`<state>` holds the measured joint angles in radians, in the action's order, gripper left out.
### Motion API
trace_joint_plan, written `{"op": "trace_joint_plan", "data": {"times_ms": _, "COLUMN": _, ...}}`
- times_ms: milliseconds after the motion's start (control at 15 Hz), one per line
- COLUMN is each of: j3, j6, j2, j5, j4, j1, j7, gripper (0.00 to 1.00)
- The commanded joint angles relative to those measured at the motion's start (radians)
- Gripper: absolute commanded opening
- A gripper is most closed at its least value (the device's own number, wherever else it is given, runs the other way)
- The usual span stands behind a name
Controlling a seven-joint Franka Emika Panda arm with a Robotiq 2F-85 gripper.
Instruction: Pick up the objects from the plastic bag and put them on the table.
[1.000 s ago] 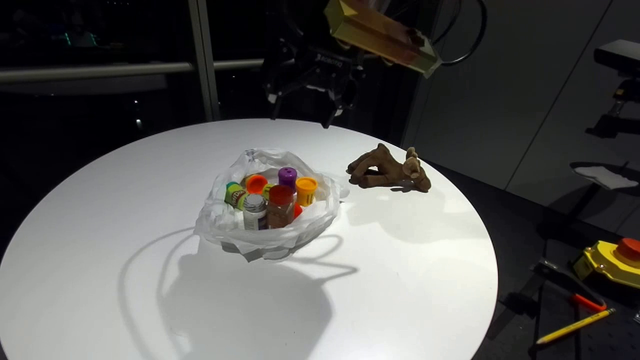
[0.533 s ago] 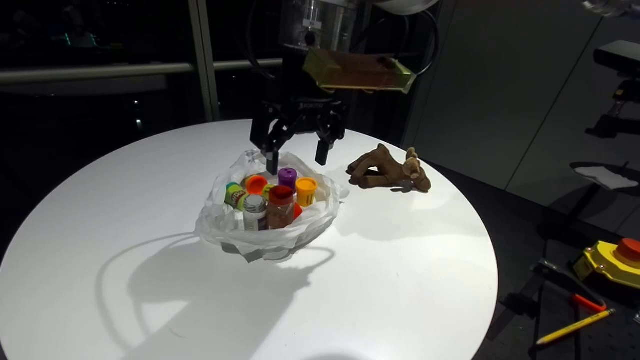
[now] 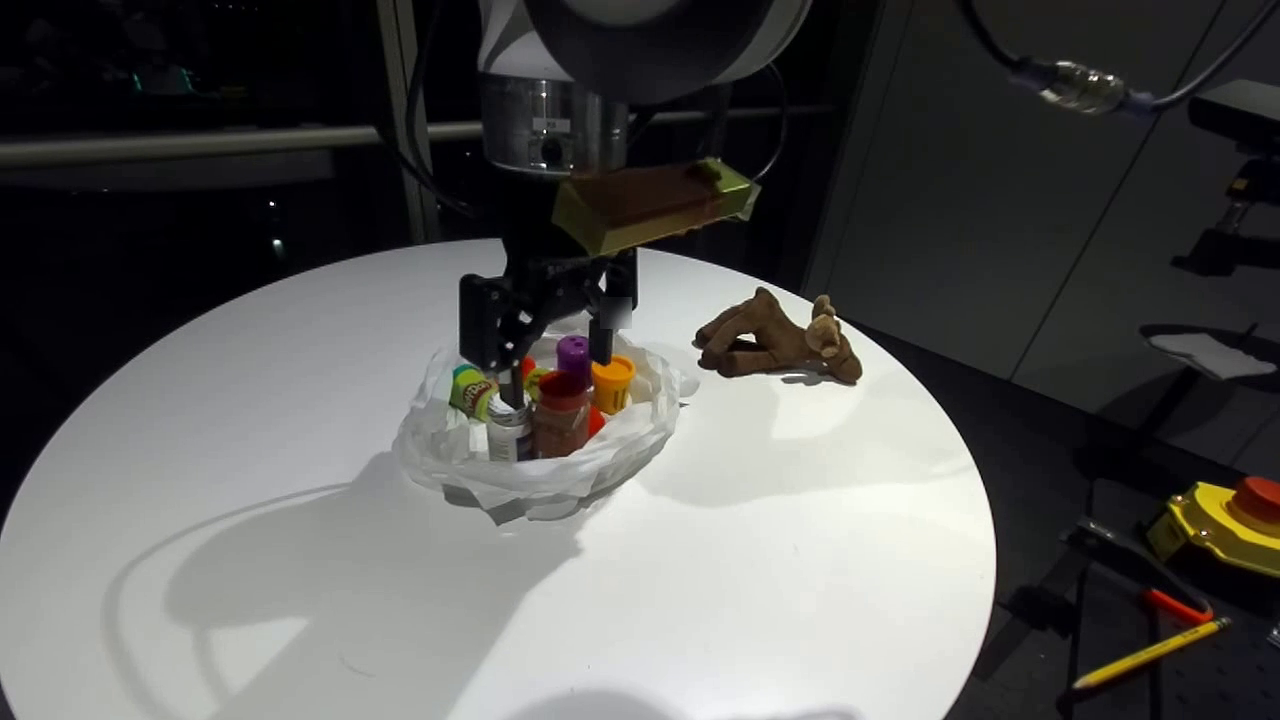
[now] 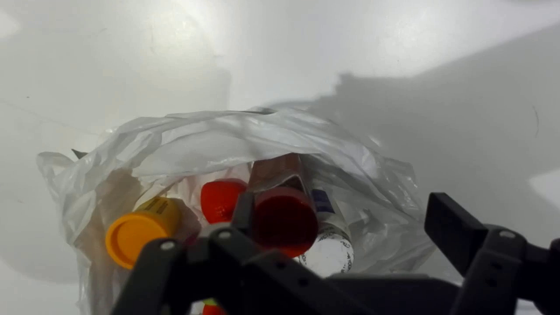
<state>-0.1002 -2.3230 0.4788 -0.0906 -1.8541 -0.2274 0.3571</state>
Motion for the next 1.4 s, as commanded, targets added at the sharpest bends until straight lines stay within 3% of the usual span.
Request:
{"op": "trace_joint_plan", "data": {"times_ms": 0, "j3": 0.053, "j6": 0.015, "j2": 0.059, "j5": -0.102, "j4": 0.065, "j1": -0.054, "j7": 0.003, "gripper": 1.0}}
{"op": "trace_joint_plan", "data": {"times_ms": 267, "j3": 0.094, "j6": -0.019, "j2": 0.096, "j5": -0.192, "j4": 0.086, "j1": -0.084, "j7": 0.013, "gripper": 1.0}}
{"op": "trace_joint_plan", "data": {"times_ms": 467, "j3": 0.094, "j6": -0.035, "j2": 0.119, "j5": -0.193, "j4": 0.108, "j1": -0.077, "j7": -0.008, "gripper": 1.0}}
{"op": "trace_joint_plan", "data": {"times_ms": 533, "j3": 0.089, "j6": -0.034, "j2": 0.127, "j5": -0.18, "j4": 0.118, "j1": -0.07, "j7": -0.017, "gripper": 0.75}}
{"op": "trace_joint_plan", "data": {"times_ms": 600, "j3": 0.087, "j6": -0.028, "j2": 0.133, "j5": -0.174, "j4": 0.125, "j1": -0.067, "j7": -0.022, "gripper": 0.75}}
{"op": "trace_joint_plan", "data": {"times_ms": 1000, "j3": 0.091, "j6": -0.002, "j2": 0.139, "j5": -0.149, "j4": 0.144, "j1": -0.061, "j7": -0.004, "gripper": 0.27}}
{"op": "trace_joint_plan", "data": {"times_ms": 1333, "j3": 0.084, "j6": -0.025, "j2": 0.026, "j5": -0.093, "j4": 0.056, "j1": -0.032, "j7": 0.0, "gripper": 0.25}}
